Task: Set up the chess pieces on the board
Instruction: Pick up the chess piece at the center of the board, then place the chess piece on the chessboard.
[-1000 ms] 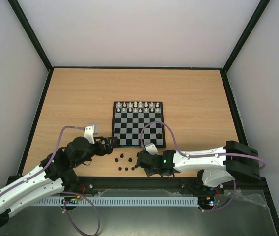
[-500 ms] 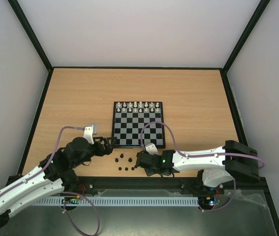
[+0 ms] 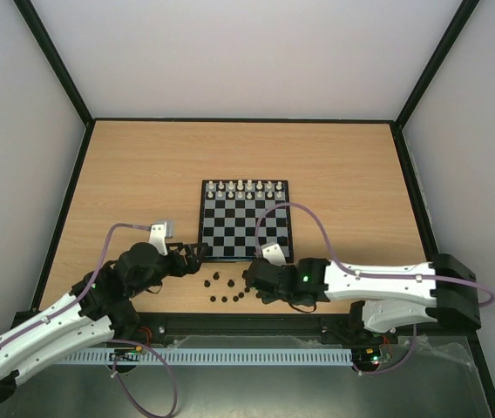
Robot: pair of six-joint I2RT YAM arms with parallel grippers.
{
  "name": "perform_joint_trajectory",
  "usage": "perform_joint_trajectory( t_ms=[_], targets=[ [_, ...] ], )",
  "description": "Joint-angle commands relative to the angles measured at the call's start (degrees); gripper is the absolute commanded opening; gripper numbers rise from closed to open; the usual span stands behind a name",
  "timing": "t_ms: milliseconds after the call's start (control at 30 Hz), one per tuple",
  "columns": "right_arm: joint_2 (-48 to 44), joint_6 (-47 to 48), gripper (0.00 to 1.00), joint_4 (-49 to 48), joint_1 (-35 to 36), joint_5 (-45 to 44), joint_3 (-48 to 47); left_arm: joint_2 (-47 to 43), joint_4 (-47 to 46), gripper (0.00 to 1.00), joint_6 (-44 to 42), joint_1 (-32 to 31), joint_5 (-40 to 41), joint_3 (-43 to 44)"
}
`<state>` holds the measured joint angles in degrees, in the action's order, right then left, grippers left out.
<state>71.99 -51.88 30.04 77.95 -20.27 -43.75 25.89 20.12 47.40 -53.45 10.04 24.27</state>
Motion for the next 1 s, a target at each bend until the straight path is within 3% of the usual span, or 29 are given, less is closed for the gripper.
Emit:
perform_joint_trajectory(
  t_ms=[0, 333, 767, 967],
  targets=[
    [-4.2, 0.2, 0.07, 9.5, -0.2, -4.7, -5.0, 0.5, -0.6, 0.99, -0.2, -0.3, 0.0, -0.2],
    [-4.3, 9.1, 0.07, 10.8, -9.3, -4.4, -12.1, 1.5, -1.4, 1.0, 0.0, -0.2, -0.4, -0.5],
    [6.2, 19.7, 0.07, 5.1, -23.3, 2.6, -16.9, 1.6, -1.1, 0.99, 0.2, -0.3, -0.2, -0.5],
    [12.0, 21.9, 0.06, 1.9, -26.1, 5.3, -17.2, 1.8, -1.2, 0.99, 0.1, -0.3, -0.2, -0.4]
  ],
)
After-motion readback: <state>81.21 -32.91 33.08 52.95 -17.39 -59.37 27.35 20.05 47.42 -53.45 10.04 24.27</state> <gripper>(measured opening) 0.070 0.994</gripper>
